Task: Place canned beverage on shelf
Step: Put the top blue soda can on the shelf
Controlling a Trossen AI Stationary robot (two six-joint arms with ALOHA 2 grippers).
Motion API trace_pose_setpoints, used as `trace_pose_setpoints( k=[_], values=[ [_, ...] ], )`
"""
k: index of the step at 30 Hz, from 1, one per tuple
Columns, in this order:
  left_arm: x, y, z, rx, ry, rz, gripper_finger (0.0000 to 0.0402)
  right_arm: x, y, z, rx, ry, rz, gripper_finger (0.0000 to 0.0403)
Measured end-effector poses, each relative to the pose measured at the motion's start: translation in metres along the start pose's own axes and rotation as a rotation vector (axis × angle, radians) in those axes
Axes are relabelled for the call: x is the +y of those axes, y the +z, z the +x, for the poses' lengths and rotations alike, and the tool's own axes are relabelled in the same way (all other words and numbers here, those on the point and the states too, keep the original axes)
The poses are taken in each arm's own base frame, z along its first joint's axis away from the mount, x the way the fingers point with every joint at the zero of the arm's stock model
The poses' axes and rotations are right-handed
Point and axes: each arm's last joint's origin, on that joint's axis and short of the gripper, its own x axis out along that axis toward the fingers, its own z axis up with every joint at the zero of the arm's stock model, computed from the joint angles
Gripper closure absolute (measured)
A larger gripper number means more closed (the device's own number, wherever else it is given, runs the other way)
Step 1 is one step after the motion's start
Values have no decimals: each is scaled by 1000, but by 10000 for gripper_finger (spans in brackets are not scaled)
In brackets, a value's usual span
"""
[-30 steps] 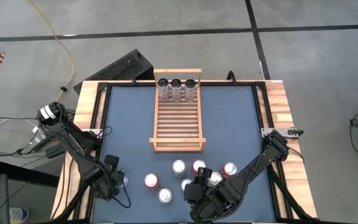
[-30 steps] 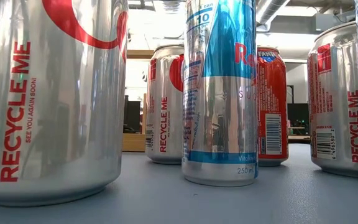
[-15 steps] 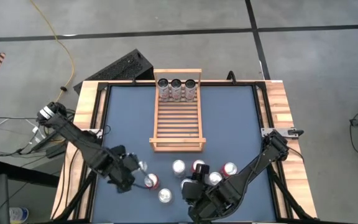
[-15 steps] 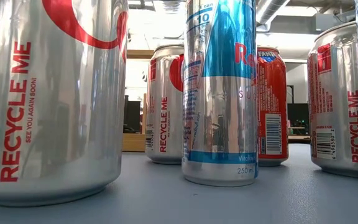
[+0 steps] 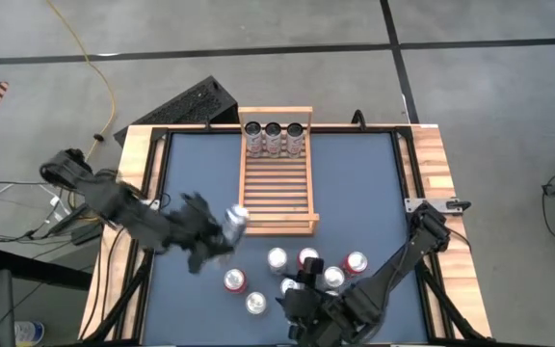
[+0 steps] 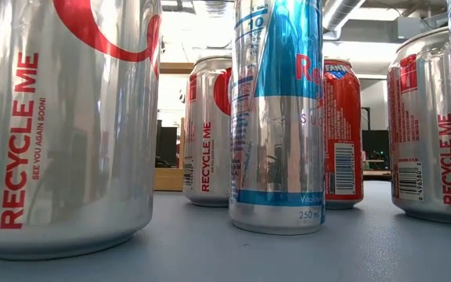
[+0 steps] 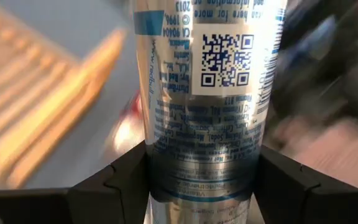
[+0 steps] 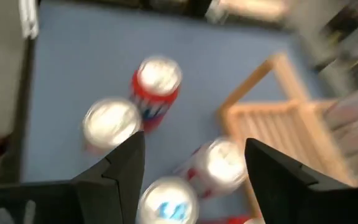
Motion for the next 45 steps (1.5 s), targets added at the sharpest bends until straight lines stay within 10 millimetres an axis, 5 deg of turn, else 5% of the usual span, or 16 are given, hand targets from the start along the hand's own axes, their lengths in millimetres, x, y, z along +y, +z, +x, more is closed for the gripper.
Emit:
trace_pose_setpoints(
  k=[5, 9, 21, 29, 35, 45],
  values=[
    [-11, 29, -38, -359, -47, 61, 190, 9, 1, -25, -268, -319, -127, 153],
    [-21, 41, -50, -497, -105, 113, 190, 8, 7, -32, -371, -557, -194, 153],
    [-41, 39, -24, -525, -254, 268, 190, -20, 43, 5, -342, -650, -61, 153],
    [-44, 38, -25, -516, -311, 399, 190, -43, 103, -44, -492, -334, 59, 153],
    [-49, 41, -30, -552, -417, 467, 190, -74, 125, -95, -677, -154, 133, 153],
    [-52, 35, -19, -553, -393, 610, 190, -85, 134, -69, -724, 43, 165, 153]
  ],
)
